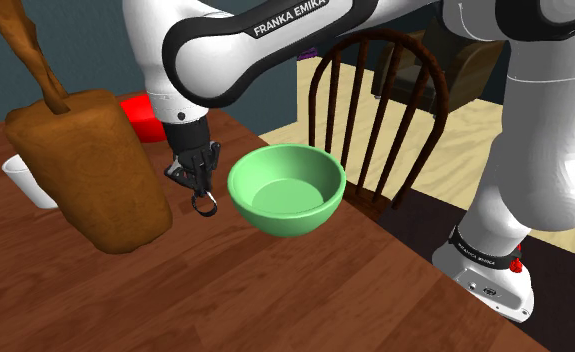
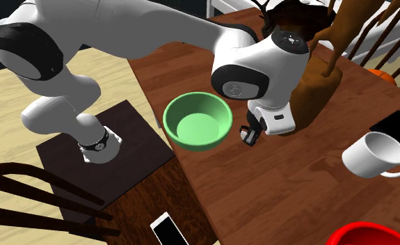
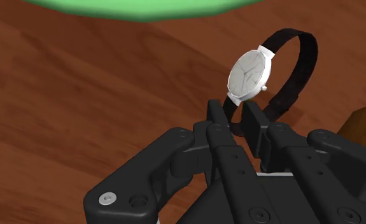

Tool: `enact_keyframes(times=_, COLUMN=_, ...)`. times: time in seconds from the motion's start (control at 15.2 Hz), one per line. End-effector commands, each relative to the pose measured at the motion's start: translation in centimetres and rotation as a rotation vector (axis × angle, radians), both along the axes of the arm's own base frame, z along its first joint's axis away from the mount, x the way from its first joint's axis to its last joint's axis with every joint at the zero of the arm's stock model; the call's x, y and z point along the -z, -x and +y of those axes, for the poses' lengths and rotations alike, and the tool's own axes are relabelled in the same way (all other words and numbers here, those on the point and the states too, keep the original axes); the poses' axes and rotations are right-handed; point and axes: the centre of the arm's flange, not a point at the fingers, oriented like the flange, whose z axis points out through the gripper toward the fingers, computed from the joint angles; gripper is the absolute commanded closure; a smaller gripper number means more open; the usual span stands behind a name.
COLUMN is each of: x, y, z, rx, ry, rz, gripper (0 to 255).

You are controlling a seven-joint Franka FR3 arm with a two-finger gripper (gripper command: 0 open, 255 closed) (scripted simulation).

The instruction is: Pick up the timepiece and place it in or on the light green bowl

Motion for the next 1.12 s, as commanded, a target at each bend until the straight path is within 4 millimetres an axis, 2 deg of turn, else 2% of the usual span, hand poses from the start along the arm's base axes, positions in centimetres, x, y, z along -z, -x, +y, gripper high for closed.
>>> enact_keyframes(times=0.0, x=0.0, y=0.0, z=0.0, rx=0.000, ry=0.000, rz=0.001, gripper=255)
enact_keyframes(times=0.4, x=0.0, y=0.0, z=0.0, rx=0.000, ry=0.000, rz=0.001, gripper=255)
enact_keyframes(times=1.06, x=-5.3, y=0.0, z=0.0, rx=0.000, ry=0.000, rz=0.001, gripper=255)
